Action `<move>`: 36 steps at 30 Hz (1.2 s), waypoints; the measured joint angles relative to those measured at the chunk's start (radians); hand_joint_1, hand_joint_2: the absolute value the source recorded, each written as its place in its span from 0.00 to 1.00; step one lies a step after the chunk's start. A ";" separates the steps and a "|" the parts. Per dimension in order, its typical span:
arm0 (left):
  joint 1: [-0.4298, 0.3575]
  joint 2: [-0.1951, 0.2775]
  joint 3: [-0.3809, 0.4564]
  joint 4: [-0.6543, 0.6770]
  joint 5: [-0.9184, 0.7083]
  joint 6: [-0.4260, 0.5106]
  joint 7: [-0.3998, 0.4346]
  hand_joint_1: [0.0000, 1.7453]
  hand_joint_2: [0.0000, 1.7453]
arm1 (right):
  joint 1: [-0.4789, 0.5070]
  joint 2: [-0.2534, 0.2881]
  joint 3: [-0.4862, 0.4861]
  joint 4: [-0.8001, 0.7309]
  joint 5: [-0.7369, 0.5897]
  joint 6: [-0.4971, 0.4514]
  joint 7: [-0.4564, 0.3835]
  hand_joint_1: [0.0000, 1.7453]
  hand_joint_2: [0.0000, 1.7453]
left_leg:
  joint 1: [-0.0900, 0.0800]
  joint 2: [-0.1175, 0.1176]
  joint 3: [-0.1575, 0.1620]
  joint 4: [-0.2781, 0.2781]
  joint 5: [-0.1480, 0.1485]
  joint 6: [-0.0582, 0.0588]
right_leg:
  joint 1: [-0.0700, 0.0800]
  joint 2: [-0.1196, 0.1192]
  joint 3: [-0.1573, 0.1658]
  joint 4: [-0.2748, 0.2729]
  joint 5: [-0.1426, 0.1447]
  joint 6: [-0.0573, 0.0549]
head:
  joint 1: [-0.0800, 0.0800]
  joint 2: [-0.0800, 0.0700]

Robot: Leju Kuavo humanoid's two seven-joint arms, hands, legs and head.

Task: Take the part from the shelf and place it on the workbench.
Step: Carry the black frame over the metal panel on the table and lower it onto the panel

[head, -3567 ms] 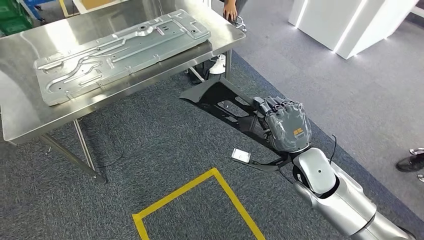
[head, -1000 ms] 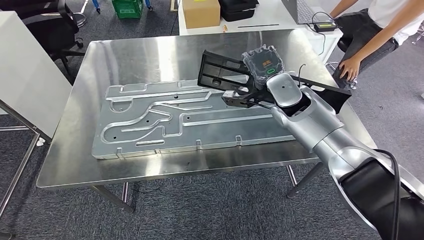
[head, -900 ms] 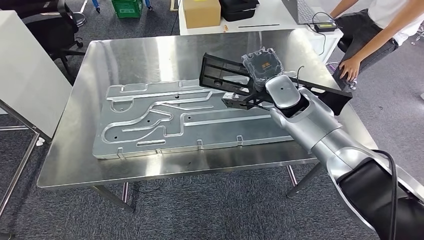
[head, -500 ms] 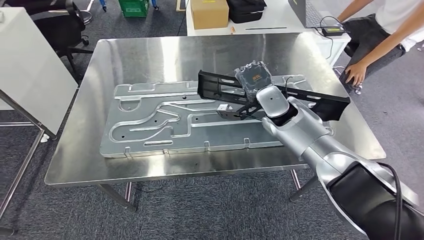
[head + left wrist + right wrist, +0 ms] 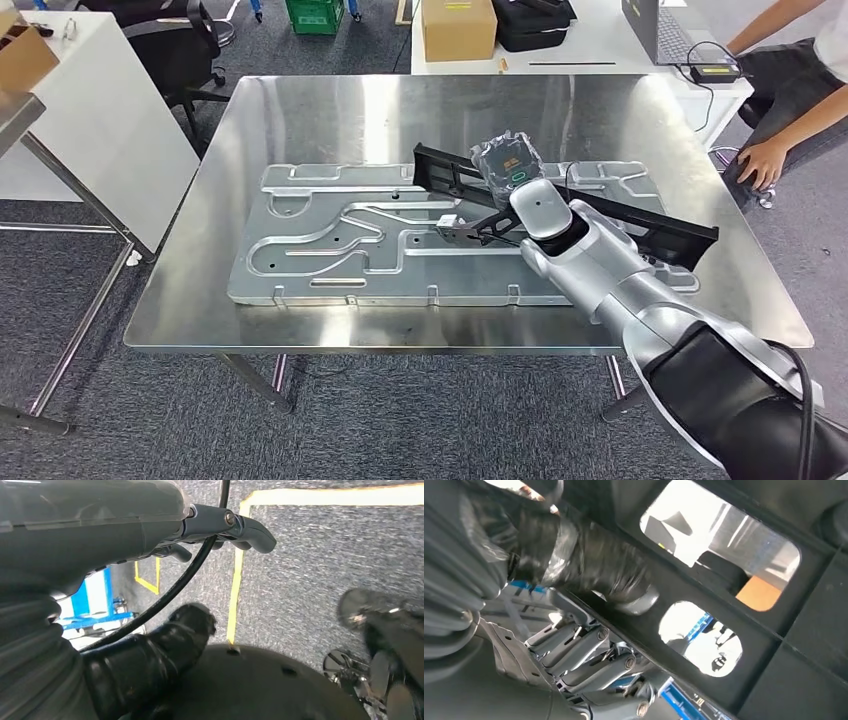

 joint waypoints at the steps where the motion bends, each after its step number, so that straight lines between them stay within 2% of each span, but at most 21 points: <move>1: 0.000 0.001 0.002 0.000 0.001 -0.004 0.000 0.00 1.00 | -0.001 0.004 0.000 0.004 0.001 -0.001 0.000 0.00 0.00 | 0.001 0.004 0.037 -0.068 0.024 -0.004 | -0.001 -0.001 0.002 0.003 -0.005 0.007 | -0.001 0.000; 2: 0.000 0.002 0.004 0.000 0.005 -0.007 0.001 0.00 1.00 | -0.001 0.010 0.000 0.008 0.003 -0.002 0.002 0.00 0.00 | 0.001 0.005 0.065 -0.119 0.038 -0.001 | -0.001 -0.002 0.002 0.007 -0.008 0.015 | 0.000 0.000; 3: 0.000 0.002 0.006 0.000 0.011 -0.009 0.002 0.00 1.00 | -0.001 0.019 0.000 0.013 0.005 -0.002 0.004 0.00 0.00 | 0.001 0.005 0.079 -0.148 0.042 0.002 | 0.001 -0.002 0.002 0.011 -0.012 0.017 | 0.000 0.000; 5: -0.001 0.002 0.014 0.000 0.027 -0.009 0.005 0.00 1.00 | 0.000 0.045 0.000 0.028 0.013 0.001 0.013 0.00 0.00 | 0.000 0.000 0.082 -0.155 0.042 0.011 | 0.004 0.000 0.000 0.013 -0.014 0.009 | 0.002 0.000; 7: -0.003 0.001 0.021 0.000 0.033 -0.006 0.010 0.00 1.00 | 0.000 0.072 0.002 0.040 0.019 0.010 0.020 0.00 0.00 | -0.001 -0.003 0.082 -0.155 0.042 0.013 | 0.003 -0.001 0.003 0.009 -0.013 -0.001 | 0.002 0.000; 10: -0.003 0.000 0.028 0.000 0.032 -0.006 0.016 0.00 1.00 | 0.000 0.100 0.005 0.045 0.020 0.024 0.022 0.00 0.00 | -0.003 -0.008 0.081 -0.155 0.041 0.021 | 0.003 -0.007 0.009 0.000 -0.012 0.001 | 0.002 0.000; 13: -0.003 0.000 0.030 0.000 0.032 -0.008 0.016 0.00 1.00 | -0.001 0.111 0.006 0.044 0.020 0.031 0.023 0.00 0.00 | -0.005 -0.011 0.081 -0.154 0.040 0.027 | 0.002 -0.010 0.013 -0.005 -0.010 0.007 | 0.002 0.000; 17: -0.003 0.000 0.031 0.000 0.032 -0.008 0.016 0.00 1.00 | -0.001 0.118 0.006 0.044 0.020 0.033 0.023 0.00 0.00 | -0.007 -0.011 0.080 -0.150 0.038 0.031 | 0.000 -0.010 0.014 -0.006 -0.009 0.028 | 0.002 0.000; 19: -0.003 0.000 0.031 0.000 0.032 -0.008 0.016 0.00 0.50 | -0.001 0.119 0.006 0.044 0.020 0.033 0.023 0.00 0.00 | -0.007 -0.011 0.080 -0.150 0.038 0.031 | -0.001 -0.010 0.014 -0.007 -0.009 0.036 | 0.002 0.000; 21: -0.003 0.000 0.031 0.000 0.032 -0.008 0.016 0.00 0.00 | -0.001 0.120 0.006 0.044 0.019 0.033 0.023 0.00 0.00 | -0.007 -0.011 0.081 -0.150 0.039 0.032 | -0.001 -0.010 0.014 -0.007 -0.008 0.038 | 0.002 0.000; 28: -0.002 -0.002 0.038 0.000 0.040 -0.004 0.014 0.00 0.00 | 0.000 0.121 0.006 0.016 0.011 0.044 0.021 0.00 0.00 | -0.007 -0.010 0.081 -0.150 0.040 0.032 | 0.002 -0.010 0.012 -0.004 -0.008 0.039 | 0.002 0.000; 36: -0.002 -0.011 0.056 0.000 0.053 -0.002 0.020 0.00 0.00 | 0.000 0.113 0.006 -0.132 0.000 0.071 0.020 0.00 0.00 | -0.006 -0.008 0.082 -0.151 0.040 0.032 | 0.003 -0.009 0.010 -0.002 -0.009 0.038 | 0.002 0.000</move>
